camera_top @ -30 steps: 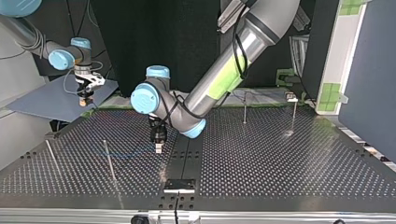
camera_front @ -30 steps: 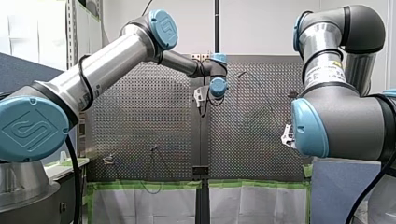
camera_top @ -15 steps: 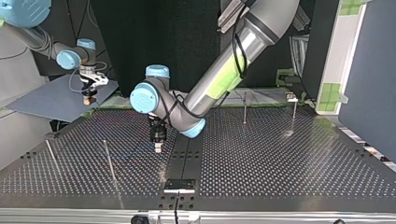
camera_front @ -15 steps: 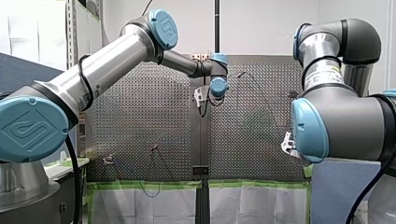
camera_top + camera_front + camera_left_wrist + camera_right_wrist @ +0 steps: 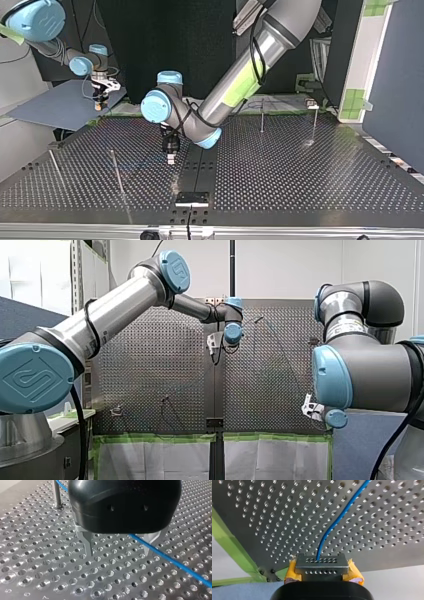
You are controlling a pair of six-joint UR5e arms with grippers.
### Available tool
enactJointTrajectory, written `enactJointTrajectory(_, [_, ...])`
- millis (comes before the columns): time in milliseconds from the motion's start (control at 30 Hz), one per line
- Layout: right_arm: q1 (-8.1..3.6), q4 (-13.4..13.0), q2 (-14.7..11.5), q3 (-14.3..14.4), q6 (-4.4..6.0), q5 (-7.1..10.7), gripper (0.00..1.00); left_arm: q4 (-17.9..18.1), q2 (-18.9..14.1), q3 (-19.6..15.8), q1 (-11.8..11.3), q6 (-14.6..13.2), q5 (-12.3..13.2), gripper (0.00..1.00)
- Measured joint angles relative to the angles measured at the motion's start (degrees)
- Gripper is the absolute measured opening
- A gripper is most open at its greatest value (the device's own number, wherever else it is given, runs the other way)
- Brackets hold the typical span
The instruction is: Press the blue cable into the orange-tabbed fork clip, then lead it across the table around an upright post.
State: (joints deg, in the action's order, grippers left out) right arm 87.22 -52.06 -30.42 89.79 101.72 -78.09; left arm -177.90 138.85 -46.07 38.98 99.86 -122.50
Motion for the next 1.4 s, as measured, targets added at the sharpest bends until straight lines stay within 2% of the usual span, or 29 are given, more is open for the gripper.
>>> enactJointTrajectory(67, [-0.17,-0.22,1.18,-0.45,-0.62,-0.01,0.00,0.00,-0.02,0.00,-0.01,-0.29,-0.26,0.97])
enactJointTrajectory(200, [-0.32,-0.77,3.55,-0.97,-1.10,0.07,0.00,-0.23,0.01,0.01,-0.04,-0.56,-0.71,0.97])
enactJointTrajectory(367, [-0.53,-1.13,6.15,-1.20,-1.19,0.03,0.00,-0.70,0.00,0.00,-0.05,-0.70,-1.34,0.97])
enactJointTrajectory(567, [-0.97,-1.76,7.46,-1.60,-1.00,0.03,0.00,-1.07,0.01,-0.01,-0.03,-0.87,-1.71,0.97])
enactJointTrajectory(767, [-1.23,-0.65,9.70,-3.04,-1.22,-0.13,0.00,-1.46,-0.02,-0.03,0.01,-0.90,-2.13,0.97])
enactJointTrajectory(933, [-1.45,-0.20,10.18,-3.84,-1.21,-0.37,0.00,-1.87,0.01,-0.04,0.12,-0.78,-2.31,0.97])
enactJointTrajectory(1100, [-1.63,0.10,10.22,-4.93,-1.30,-0.63,0.00,-2.34,-0.02,-0.05,0.28,0.21,-3.62,0.97])
enactJointTrajectory(1400, [-1.79,1.99,10.20,-6.28,-2.05,-0.44,0.00,-2.40,-0.04,0.28,0.59,4.80,-3.54,0.97])
